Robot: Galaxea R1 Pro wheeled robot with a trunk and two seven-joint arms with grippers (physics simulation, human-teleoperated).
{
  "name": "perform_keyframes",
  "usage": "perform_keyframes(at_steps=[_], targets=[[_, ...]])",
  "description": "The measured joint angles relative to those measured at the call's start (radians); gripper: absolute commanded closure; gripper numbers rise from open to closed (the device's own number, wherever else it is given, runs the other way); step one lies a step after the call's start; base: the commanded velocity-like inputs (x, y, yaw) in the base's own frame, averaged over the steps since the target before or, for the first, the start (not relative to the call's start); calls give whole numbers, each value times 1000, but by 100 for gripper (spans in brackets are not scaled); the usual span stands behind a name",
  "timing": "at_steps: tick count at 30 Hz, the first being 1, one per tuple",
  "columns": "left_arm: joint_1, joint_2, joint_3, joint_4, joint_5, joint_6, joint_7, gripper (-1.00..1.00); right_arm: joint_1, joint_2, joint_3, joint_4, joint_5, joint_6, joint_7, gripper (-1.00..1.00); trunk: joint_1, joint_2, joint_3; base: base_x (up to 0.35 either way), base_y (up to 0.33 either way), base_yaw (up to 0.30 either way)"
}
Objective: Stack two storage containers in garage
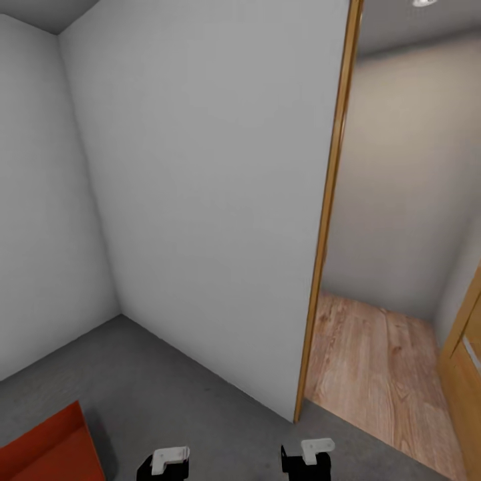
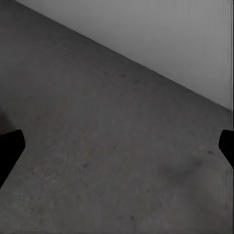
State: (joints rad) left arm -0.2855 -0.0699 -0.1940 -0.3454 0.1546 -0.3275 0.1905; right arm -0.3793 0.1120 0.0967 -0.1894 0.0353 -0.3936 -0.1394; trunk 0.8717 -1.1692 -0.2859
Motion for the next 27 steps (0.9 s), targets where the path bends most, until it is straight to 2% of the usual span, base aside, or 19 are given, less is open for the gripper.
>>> perform_keyframes(at_steps=[27], targets=[[0,3,3,0,1,0,0,-100,0,0,1,0,0,0,1,-100,0,0,0,0,-1,-298]])
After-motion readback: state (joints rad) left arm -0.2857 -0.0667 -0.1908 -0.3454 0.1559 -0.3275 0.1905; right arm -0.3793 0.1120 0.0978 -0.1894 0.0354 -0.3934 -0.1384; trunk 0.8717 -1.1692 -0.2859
